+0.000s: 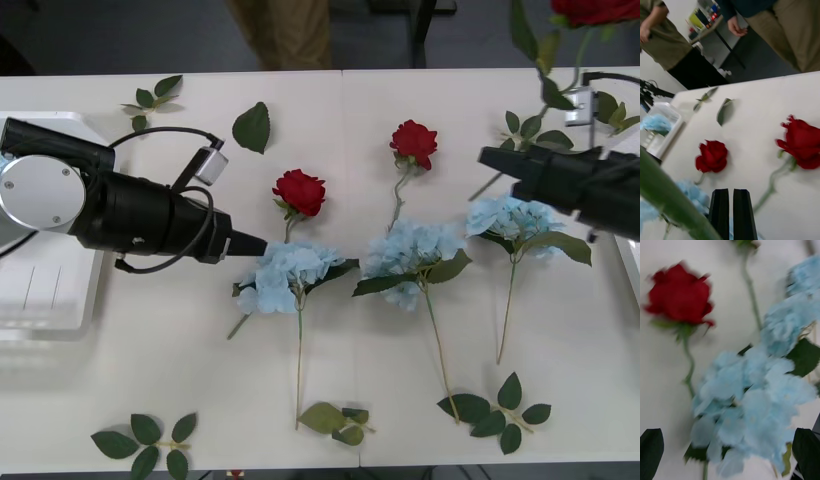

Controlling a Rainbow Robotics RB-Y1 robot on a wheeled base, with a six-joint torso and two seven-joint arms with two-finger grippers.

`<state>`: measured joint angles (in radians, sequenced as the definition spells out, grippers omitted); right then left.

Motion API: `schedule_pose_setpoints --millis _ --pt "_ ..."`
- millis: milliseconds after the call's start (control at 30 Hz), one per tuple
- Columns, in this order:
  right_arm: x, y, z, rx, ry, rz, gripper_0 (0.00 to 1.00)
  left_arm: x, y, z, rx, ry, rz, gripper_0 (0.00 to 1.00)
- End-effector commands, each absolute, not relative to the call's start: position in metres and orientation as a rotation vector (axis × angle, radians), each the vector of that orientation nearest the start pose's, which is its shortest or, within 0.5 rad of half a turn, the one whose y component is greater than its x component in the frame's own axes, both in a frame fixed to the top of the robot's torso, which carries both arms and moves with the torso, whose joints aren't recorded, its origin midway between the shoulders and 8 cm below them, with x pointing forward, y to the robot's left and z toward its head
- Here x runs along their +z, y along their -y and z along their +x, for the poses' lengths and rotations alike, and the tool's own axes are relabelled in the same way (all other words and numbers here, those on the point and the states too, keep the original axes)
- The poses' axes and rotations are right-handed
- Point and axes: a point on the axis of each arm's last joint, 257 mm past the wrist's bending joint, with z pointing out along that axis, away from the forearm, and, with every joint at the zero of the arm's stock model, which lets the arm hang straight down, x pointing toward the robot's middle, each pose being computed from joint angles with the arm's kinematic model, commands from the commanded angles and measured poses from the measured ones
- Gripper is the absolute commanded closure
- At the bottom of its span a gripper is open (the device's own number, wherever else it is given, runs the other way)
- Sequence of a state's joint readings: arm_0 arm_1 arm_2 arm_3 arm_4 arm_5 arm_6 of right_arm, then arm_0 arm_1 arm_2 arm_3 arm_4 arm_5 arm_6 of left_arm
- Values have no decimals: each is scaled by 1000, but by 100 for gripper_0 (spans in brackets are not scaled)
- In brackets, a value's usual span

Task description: Place the red flowers into the right box and the blue flowers into the left box. If a person shows an open palm, hand one flower to the person first, then continue sorting.

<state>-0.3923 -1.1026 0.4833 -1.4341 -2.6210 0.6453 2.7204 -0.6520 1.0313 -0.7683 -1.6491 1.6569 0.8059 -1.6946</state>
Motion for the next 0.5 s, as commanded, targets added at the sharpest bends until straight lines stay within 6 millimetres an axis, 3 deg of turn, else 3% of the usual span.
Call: schedule_pose_setpoints --millis 33,67,100,133,167,233,267,333,433,500 --pt "-86 348 527 656 -1894 -492 100 -206 -172 487 -467 -2462 775 0" --pt "-85 362 524 625 -1915 -503 100 -204 -175 489 -442 -2480 764 0" --pt "-85 389 519 555 -1958 -526 100 -204 -179 491 -394 -2514 734 0" --pt "-87 418 513 473 -2007 -553 100 -203 -178 494 -370 -2539 696 0" --pt "-88 429 511 435 -2028 -565 100 -203 -177 495 -361 -2549 672 0" --pt "-95 482 500 252 -2118 -607 100 -198 -170 504 -347 -2569 562 0" --pt "-97 494 498 204 -2139 -620 100 -198 -168 506 -344 -2575 532 0" --pt "-110 544 489 30 -2224 -629 100 -197 -163 511 -304 -2606 446 0" --pt "-122 599 486 -185 -2273 -604 100 -202 -160 518 -223 -2665 357 0" --pt "-130 624 483 -273 -2292 -588 100 -204 -154 523 -189 -2683 316 0"
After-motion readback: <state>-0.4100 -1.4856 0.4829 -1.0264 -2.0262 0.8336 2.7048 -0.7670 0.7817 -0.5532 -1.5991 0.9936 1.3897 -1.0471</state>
